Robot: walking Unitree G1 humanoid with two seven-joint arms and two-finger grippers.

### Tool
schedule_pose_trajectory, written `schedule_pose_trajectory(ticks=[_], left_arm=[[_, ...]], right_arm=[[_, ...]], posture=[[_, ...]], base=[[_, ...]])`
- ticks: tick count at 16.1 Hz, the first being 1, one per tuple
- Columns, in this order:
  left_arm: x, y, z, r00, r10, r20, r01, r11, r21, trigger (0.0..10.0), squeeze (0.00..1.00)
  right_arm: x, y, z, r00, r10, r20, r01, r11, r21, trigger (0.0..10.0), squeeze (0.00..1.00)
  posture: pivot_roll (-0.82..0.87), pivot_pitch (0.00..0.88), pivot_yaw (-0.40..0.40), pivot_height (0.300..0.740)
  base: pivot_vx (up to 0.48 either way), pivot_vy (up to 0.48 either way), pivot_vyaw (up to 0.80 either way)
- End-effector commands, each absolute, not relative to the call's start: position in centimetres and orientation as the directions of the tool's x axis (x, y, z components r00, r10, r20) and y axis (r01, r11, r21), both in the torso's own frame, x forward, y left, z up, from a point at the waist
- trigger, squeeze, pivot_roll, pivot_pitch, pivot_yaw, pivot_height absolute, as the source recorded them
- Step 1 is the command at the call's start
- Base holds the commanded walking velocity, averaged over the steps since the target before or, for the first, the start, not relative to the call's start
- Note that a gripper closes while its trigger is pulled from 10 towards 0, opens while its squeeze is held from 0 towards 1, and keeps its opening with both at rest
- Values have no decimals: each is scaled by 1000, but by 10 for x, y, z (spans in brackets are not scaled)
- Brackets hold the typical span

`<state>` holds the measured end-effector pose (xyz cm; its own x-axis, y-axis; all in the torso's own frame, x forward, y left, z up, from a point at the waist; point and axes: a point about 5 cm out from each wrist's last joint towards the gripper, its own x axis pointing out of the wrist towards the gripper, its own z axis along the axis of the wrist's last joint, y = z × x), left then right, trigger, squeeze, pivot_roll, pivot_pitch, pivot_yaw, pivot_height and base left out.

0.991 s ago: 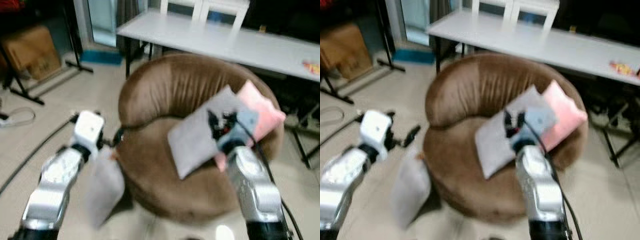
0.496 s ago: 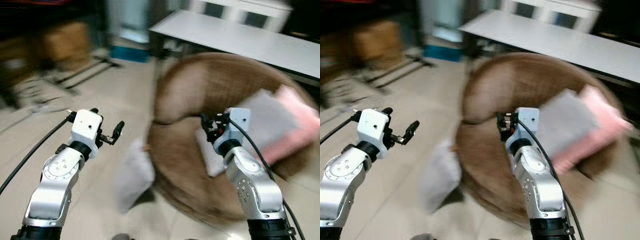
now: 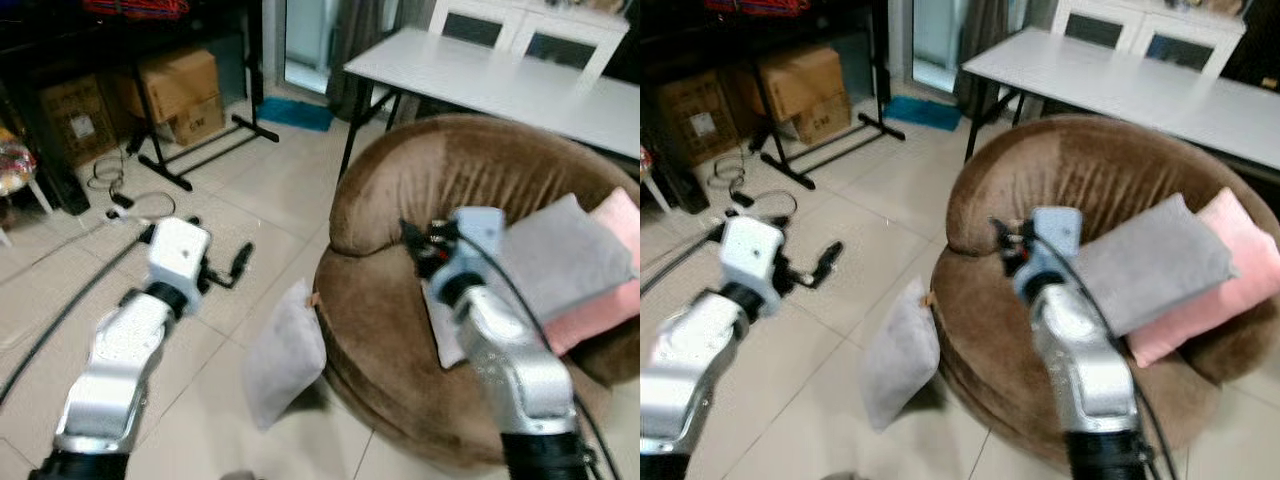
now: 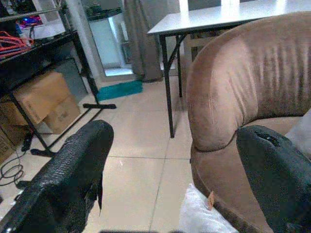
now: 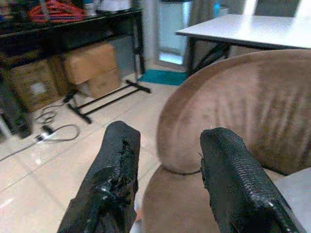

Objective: Move the pillow to the sofa from floor

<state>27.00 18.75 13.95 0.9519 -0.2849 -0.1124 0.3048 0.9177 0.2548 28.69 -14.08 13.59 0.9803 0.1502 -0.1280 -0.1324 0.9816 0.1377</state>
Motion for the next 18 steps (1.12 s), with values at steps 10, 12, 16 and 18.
schedule_pose_trajectory(ticks=[10, 12, 16, 18], left_arm=[[272, 188, 143, 950, -291, -114, 311, 910, 275, 10000, 0], [271, 187, 143, 948, -296, -115, 316, 907, 279, 10000, 0], [268, 185, 140, 944, -307, -125, 330, 902, 278, 10000, 0], [266, 185, 140, 943, -309, -125, 332, 899, 286, 10000, 0]], right_arm=[[290, -143, 144, 986, 130, -102, -115, 983, 142, 10000, 0], [288, -140, 143, 979, 172, -107, -162, 982, 102, 10000, 0], [284, -147, 137, 972, 187, -140, -174, 980, 95, 10000, 0], [281, -149, 137, 971, 196, -134, -183, 978, 104, 10000, 0]], posture=[[-47, 0, -76, 740], [-46, 0, -77, 740], [-49, 0, -77, 740], [-52, 0, -77, 740]], base=[[295, 0, 318], [292, 0, 0], [283, 0, 0], [124, 0, 0]])
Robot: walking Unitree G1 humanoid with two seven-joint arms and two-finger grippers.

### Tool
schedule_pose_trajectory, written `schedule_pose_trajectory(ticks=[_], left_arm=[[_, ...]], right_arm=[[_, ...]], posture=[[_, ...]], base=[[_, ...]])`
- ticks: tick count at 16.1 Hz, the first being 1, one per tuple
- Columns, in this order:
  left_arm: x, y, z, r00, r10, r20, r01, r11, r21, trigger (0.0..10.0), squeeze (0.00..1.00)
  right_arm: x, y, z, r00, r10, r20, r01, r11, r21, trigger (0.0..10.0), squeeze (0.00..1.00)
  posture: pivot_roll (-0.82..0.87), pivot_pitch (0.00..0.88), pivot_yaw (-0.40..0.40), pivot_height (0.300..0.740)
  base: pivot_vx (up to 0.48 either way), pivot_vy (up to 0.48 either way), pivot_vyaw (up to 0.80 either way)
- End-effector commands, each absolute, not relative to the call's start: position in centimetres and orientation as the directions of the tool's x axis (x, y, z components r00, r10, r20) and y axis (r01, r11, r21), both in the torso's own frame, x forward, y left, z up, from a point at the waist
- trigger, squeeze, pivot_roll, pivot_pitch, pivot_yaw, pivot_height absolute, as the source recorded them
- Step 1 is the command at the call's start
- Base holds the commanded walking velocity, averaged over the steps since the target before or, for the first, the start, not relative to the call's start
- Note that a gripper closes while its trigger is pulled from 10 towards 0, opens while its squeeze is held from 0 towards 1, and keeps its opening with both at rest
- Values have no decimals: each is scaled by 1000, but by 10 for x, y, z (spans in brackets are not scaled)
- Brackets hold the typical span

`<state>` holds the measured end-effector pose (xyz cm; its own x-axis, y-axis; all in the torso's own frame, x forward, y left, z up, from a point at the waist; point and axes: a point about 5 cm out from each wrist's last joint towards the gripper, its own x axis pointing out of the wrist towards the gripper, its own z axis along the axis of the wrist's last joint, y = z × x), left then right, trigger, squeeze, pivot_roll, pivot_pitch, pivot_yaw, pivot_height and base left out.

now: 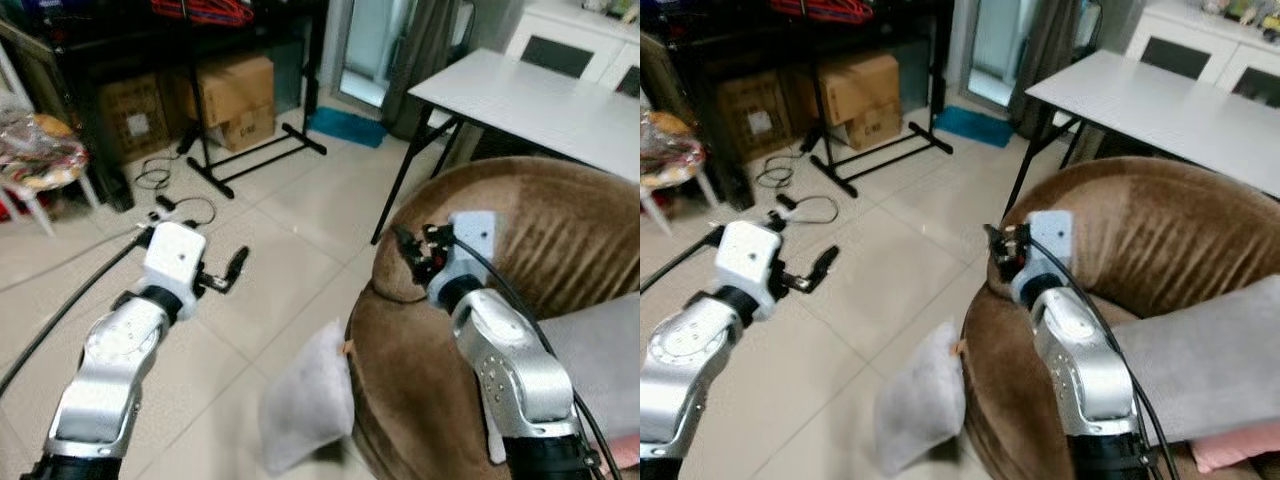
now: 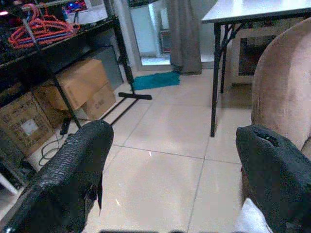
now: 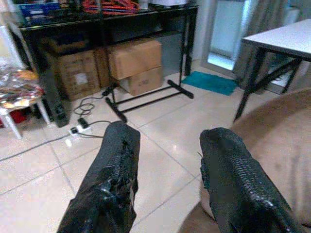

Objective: Move the pillow to the sofa from floor

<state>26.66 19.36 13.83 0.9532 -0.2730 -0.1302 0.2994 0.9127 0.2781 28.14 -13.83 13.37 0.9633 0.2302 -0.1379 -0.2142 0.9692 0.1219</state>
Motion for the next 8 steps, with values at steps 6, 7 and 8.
schedule_pose_trajectory(ticks=[6, 7, 8], left_arm=[[265, 186, 139, 949, -295, -111, 315, 896, 312, 10000, 0], [264, 185, 139, 949, -295, -112, 315, 896, 313, 10000, 0], [264, 185, 138, 949, -295, -114, 317, 895, 315, 10000, 0]], right_arm=[[274, -145, 125, 965, 212, -157, -190, 971, 147, 10000, 0], [274, -145, 125, 965, 211, -158, -188, 971, 148, 10000, 0], [274, -146, 125, 966, 206, -158, -183, 972, 150, 10000, 0]], posture=[[-48, 0, -77, 690], [-46, 0, -77, 680], [-44, 0, -79, 670]], base=[[0, 0, 0], [0, 0, 0], [0, 0, 0]])
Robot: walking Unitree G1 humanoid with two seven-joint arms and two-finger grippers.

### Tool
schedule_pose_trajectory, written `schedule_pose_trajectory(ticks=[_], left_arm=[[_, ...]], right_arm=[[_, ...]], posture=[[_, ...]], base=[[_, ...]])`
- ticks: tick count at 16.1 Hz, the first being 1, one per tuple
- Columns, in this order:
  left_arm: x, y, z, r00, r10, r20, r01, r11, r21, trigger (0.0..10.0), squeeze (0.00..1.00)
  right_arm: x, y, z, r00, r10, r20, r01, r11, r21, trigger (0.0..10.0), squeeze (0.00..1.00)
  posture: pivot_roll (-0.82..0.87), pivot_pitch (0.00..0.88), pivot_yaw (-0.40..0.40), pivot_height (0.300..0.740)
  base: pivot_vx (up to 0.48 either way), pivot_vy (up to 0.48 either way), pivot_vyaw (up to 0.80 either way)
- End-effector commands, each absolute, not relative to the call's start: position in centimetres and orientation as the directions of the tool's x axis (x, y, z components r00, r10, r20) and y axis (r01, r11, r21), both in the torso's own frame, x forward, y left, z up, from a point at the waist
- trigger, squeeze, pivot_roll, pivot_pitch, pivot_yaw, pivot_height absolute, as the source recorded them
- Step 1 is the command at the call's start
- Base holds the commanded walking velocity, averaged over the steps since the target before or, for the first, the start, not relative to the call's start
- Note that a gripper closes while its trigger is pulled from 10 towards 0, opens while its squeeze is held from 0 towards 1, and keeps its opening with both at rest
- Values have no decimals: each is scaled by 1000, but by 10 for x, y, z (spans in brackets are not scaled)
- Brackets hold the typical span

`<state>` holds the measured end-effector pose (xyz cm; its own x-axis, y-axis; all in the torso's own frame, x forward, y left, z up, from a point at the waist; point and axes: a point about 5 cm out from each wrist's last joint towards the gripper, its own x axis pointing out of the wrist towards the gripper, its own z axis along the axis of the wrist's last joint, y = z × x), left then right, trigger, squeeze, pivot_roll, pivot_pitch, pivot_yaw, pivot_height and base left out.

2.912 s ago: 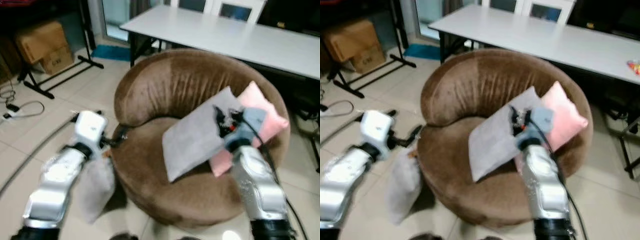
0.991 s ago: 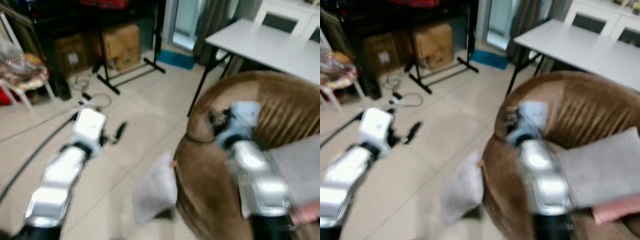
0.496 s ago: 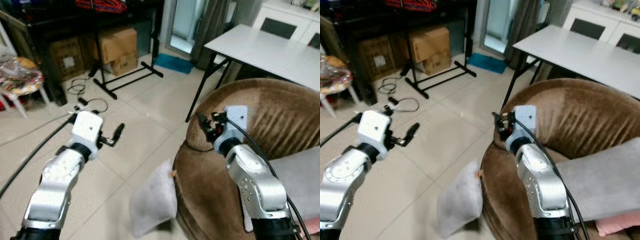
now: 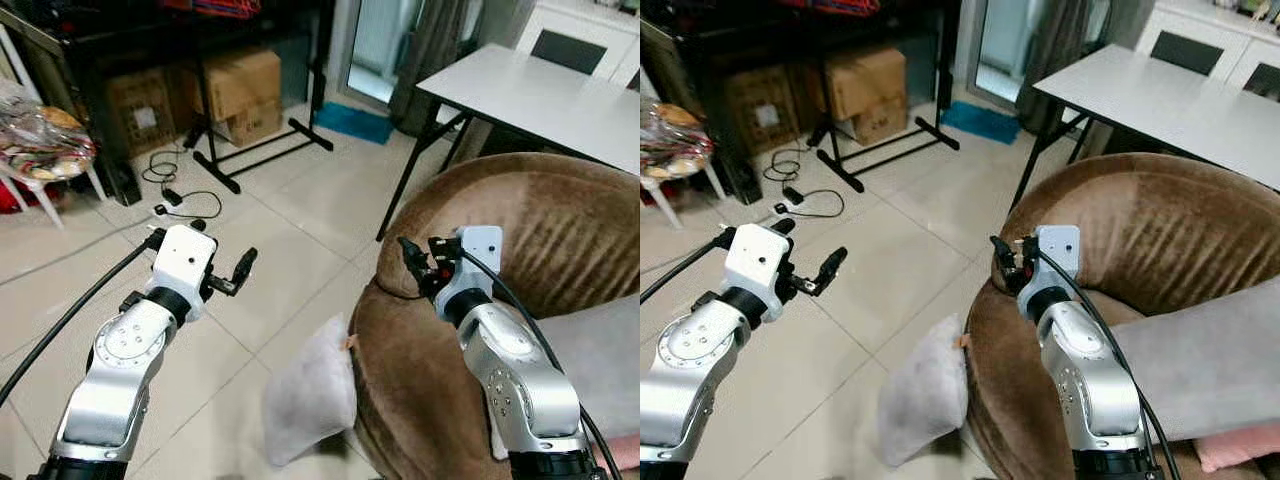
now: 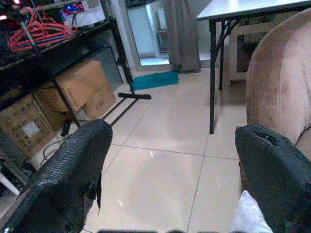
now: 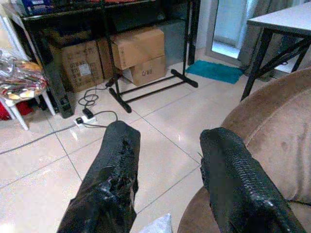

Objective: Move the pillow to the sofa from floor

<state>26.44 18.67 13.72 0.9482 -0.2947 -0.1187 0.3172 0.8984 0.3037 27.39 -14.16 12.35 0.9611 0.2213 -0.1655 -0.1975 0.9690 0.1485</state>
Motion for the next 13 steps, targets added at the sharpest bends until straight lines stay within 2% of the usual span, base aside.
schedule_pose_trajectory(ticks=[1, 13], left_arm=[[264, 186, 138, 948, -295, -115, 317, 894, 316, 10000, 0], [264, 190, 140, 955, -281, -91, 295, 904, 309, 10000, 0]], right_arm=[[274, -146, 124, 966, 205, -159, -182, 972, 150, 10000, 0], [274, -147, 123, 964, 205, -167, -184, 974, 133, 10000, 0]], posture=[[-44, 0, -79, 665], [-37, 0, -81, 546]], base=[[0, 0, 0], [0, 0, 0]])
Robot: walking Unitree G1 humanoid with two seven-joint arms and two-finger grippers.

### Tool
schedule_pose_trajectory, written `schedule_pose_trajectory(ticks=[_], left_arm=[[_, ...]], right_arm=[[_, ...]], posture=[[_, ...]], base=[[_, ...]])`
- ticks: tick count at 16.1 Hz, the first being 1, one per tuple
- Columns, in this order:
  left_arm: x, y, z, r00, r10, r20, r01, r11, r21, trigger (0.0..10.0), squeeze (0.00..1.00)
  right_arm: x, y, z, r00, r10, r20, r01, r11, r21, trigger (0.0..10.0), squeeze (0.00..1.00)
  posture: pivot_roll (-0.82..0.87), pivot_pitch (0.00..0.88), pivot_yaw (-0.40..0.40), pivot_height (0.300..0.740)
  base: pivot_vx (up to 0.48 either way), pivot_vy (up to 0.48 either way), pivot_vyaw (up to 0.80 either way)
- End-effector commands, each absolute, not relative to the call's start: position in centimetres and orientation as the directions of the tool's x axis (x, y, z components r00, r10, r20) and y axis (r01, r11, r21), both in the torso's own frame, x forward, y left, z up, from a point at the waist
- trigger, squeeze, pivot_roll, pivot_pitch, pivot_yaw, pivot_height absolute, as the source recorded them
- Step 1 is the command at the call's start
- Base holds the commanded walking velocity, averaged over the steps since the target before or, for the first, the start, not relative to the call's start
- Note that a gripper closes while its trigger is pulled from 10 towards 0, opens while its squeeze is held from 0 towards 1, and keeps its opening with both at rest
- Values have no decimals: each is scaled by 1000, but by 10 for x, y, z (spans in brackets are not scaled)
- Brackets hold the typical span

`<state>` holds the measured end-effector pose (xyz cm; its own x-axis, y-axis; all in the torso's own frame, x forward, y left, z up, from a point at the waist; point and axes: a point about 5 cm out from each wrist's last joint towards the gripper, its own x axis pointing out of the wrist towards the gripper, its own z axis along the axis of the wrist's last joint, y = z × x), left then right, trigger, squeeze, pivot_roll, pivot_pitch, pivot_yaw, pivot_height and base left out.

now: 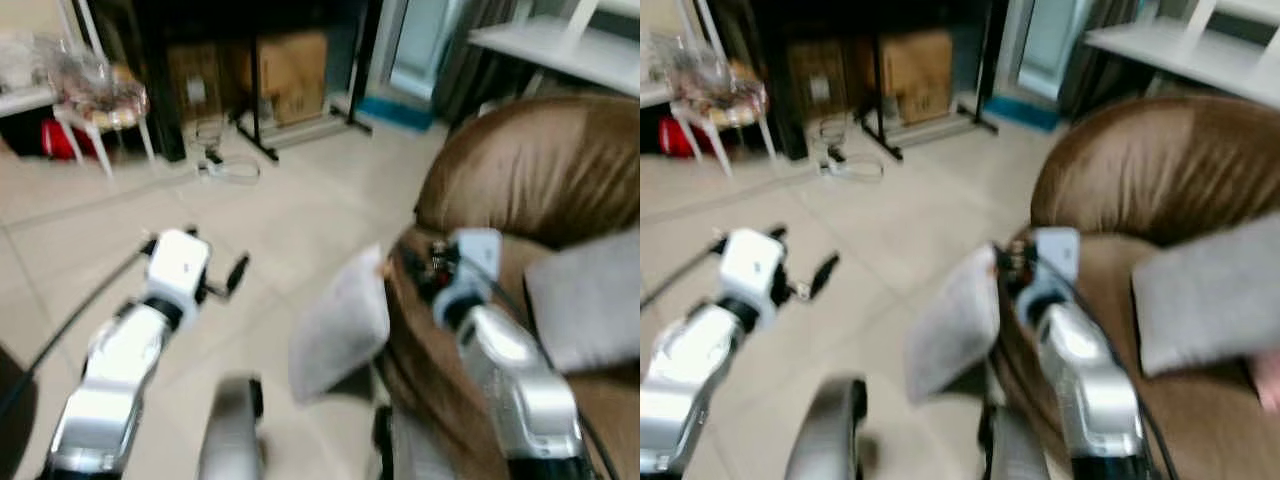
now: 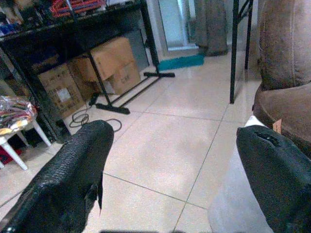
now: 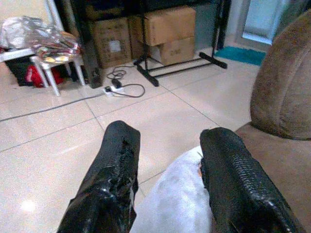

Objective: Move the pillow to the sofa from floor

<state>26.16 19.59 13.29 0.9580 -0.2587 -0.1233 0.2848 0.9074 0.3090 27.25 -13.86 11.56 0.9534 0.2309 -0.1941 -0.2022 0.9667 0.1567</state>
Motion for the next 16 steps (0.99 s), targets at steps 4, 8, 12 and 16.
schedule_pose_trajectory(ticks=[4, 8, 12, 16], left_arm=[[263, 190, 140, 953, -288, -90, 302, 908, 291, 10000, 0], [264, 191, 141, 953, -289, -90, 303, 908, 289, 10000, 0], [265, 191, 142, 953, -290, -91, 304, 908, 289, 10000, 0], [265, 191, 144, 953, -290, -90, 303, 907, 291, 10000, 0]], right_arm=[[276, -144, 122, 956, 236, -174, -225, 971, 80, 10000, 0], [277, -141, 123, 952, 248, -177, -241, 968, 63, 10000, 0], [280, -145, 124, 960, 216, -177, -207, 976, 69, 10000, 0], [281, -146, 124, 962, 206, -181, -198, 978, 62, 10000, 0]], posture=[[-34, 0, -85, 546], [-28, 0, -89, 546], [-29, 0, -87, 546], [-32, 0, -82, 546]], base=[[0, 0, 117], [198, 0, 800], [271, 0, 200], [275, 0, 0]])
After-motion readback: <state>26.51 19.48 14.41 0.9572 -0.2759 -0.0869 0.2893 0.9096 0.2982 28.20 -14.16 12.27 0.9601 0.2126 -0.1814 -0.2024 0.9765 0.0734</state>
